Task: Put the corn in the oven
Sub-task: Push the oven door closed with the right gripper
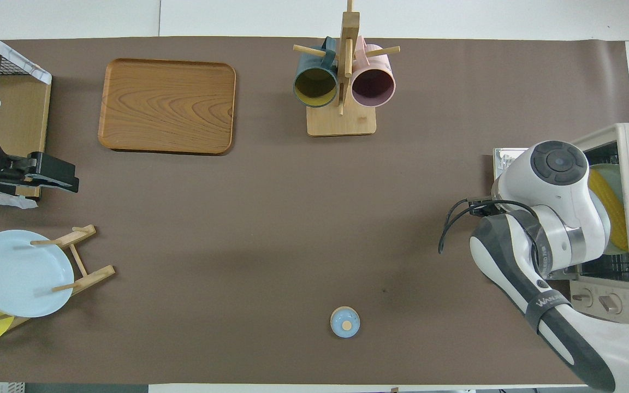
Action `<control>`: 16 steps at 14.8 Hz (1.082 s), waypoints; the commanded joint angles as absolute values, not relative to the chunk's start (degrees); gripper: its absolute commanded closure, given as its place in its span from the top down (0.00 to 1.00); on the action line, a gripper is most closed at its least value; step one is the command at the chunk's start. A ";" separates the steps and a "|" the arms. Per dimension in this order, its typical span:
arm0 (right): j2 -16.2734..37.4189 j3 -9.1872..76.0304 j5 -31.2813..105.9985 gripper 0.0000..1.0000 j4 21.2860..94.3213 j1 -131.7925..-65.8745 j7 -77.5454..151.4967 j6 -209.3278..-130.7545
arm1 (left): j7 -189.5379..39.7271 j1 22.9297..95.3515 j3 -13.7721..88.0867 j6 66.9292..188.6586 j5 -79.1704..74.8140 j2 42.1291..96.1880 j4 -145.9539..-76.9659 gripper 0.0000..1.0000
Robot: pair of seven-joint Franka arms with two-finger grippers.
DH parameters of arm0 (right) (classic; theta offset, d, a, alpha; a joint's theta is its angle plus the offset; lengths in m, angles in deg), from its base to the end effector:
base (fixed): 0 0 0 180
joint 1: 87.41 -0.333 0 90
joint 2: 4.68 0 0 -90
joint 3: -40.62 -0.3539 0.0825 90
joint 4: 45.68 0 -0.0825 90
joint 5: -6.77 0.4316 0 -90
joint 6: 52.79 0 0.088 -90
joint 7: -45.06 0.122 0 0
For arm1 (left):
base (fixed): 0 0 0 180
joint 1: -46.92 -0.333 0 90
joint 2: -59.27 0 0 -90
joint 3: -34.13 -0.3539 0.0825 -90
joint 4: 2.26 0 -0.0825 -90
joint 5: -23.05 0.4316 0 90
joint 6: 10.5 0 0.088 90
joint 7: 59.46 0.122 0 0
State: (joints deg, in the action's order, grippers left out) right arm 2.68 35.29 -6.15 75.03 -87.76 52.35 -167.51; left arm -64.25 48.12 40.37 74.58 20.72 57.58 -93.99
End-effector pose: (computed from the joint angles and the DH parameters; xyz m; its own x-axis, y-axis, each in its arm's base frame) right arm 0.5753 0.0401 0.3348 0.9743 0.0676 -0.2148 0.1103 -0.9749 0.1933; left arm 0.5752 -0.0814 0.6422 0.9948 -0.0489 -0.0894 -0.0464 -0.9985 0.0301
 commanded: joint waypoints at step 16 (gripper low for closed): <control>-3.10 36.40 -15.47 0.00 65.67 -78.00 31.97 -150.97 | -64.56 47.28 40.90 73.96 20.32 56.81 -94.20 1.00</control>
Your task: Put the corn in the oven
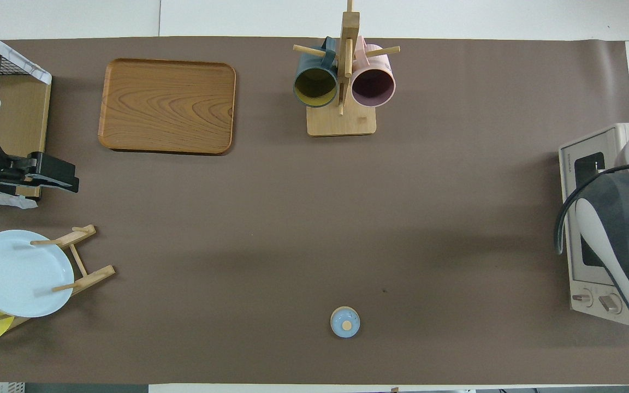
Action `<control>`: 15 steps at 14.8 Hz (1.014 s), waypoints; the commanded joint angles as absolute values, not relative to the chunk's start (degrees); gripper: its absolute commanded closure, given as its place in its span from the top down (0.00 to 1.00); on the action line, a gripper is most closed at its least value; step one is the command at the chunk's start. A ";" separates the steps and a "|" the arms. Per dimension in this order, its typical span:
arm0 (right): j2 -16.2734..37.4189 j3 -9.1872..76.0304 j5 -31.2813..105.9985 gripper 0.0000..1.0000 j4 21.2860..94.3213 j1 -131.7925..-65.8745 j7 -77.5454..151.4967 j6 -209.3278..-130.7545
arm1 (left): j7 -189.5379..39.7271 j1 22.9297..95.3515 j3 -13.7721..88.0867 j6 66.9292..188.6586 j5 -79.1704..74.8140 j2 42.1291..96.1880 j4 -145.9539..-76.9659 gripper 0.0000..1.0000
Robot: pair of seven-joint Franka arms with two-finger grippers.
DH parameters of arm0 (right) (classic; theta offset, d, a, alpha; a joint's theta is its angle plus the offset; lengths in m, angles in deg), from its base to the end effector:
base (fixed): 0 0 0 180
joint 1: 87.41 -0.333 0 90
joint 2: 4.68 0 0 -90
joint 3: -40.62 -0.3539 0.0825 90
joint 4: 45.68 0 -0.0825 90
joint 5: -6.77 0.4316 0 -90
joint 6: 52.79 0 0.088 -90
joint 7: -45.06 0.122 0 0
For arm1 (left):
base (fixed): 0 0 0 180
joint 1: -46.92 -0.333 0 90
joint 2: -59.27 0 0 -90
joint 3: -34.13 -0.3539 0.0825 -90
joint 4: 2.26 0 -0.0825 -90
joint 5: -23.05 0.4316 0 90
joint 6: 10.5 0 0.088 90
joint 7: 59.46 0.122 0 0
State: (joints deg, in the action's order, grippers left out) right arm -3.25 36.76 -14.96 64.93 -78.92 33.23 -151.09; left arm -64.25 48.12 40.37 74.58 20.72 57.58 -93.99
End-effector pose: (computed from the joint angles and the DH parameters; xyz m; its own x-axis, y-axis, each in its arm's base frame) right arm 0.5766 -0.0871 0.4669 0.9352 0.1683 -0.3117 0.2607 -0.9228 0.2838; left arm 0.5752 -0.0814 0.6422 0.9948 -0.0489 -0.0894 -0.0464 -0.9985 0.0301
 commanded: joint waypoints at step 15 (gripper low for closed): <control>-7.41 35.96 6.24 1.00 49.68 -78.44 32.32 -139.72 | -64.56 47.28 40.90 73.96 20.32 56.81 -94.20 1.00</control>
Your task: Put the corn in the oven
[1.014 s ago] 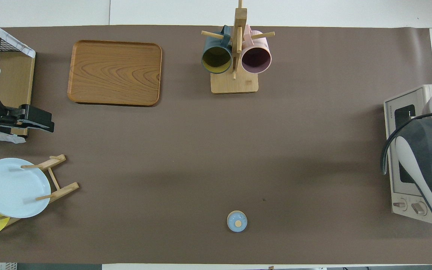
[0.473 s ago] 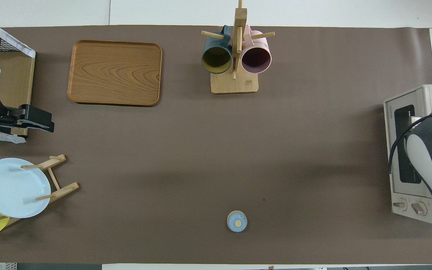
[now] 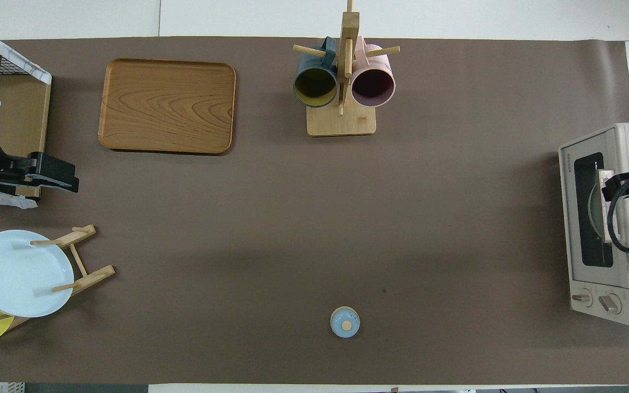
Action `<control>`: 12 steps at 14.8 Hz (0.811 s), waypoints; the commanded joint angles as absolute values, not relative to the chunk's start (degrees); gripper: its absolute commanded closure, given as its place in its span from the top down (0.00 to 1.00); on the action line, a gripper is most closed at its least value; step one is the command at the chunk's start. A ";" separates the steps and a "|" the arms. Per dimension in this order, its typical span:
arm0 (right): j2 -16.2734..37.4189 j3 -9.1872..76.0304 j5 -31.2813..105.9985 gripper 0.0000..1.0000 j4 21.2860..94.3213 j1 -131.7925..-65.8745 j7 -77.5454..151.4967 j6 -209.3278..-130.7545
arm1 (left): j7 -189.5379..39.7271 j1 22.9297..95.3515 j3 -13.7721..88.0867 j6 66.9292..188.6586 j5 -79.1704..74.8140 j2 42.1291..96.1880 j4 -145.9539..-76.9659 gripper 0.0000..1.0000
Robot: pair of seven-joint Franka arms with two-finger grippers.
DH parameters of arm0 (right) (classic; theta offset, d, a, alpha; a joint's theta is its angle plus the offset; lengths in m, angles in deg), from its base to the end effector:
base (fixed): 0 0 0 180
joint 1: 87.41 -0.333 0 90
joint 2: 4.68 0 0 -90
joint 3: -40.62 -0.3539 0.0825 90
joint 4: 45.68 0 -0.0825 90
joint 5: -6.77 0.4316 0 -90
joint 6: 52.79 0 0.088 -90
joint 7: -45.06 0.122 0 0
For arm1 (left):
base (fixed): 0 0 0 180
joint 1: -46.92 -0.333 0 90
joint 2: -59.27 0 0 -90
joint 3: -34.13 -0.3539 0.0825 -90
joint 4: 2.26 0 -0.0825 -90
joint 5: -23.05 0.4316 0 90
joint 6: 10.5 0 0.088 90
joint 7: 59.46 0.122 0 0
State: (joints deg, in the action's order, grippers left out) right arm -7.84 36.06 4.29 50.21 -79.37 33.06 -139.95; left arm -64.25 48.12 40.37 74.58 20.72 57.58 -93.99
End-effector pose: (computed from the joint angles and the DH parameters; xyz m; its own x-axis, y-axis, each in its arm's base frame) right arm 0.5724 -0.0391 0.6228 0.9838 0.1456 -0.1050 0.1491 -0.9885 0.0264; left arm 0.5752 -0.0814 0.6422 0.9948 -0.0489 -0.0894 -0.0464 -0.9985 0.0301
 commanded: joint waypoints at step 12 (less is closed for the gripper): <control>-6.26 37.10 5.72 1.00 46.16 -83.80 39.33 -138.05 | -64.56 47.28 40.90 73.96 20.32 56.81 -94.20 1.00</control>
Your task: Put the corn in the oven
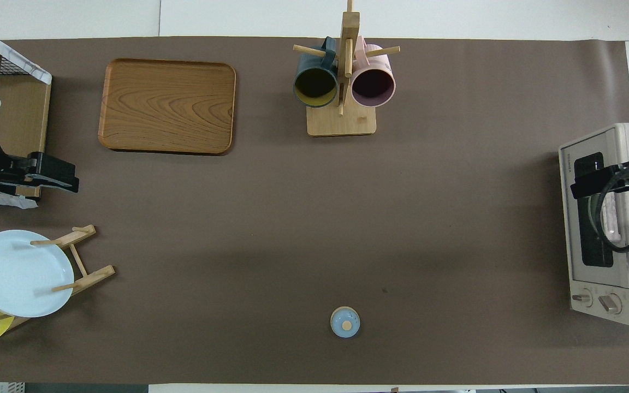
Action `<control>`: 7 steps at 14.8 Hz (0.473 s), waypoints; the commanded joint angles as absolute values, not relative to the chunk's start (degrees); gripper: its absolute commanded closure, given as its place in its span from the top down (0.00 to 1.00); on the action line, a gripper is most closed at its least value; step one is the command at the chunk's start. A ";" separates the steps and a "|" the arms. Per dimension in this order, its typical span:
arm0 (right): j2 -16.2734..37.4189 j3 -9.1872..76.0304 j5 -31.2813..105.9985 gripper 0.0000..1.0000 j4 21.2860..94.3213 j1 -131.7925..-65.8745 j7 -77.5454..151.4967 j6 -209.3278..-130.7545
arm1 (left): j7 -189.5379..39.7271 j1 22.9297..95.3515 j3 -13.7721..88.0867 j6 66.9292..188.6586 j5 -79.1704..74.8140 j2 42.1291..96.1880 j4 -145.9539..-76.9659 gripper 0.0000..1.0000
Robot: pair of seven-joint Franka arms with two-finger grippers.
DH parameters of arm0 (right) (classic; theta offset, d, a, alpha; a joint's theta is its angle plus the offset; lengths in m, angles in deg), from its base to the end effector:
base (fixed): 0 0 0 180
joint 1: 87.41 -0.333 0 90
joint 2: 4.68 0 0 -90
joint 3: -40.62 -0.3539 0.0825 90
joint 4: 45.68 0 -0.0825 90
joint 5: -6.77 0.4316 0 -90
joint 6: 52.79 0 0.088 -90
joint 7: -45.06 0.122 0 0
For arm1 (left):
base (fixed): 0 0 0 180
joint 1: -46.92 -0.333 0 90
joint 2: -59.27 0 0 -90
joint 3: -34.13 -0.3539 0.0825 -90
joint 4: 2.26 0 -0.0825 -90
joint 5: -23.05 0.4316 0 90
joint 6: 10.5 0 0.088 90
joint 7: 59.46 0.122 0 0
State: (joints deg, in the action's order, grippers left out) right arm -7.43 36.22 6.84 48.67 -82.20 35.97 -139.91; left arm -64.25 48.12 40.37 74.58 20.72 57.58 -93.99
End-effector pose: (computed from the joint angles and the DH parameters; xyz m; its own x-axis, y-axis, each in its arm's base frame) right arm 0.5774 -0.0070 0.6323 0.9866 0.1437 -0.0777 0.1434 -0.9896 -0.0099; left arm 0.5752 -0.0814 0.6422 0.9948 -0.0489 -0.0894 -0.0464 -0.9985 0.0301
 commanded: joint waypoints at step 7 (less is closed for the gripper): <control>-6.00 42.64 5.80 1.00 46.16 -88.46 40.23 -138.66 | -64.56 47.28 40.90 73.96 20.32 56.81 -94.20 1.00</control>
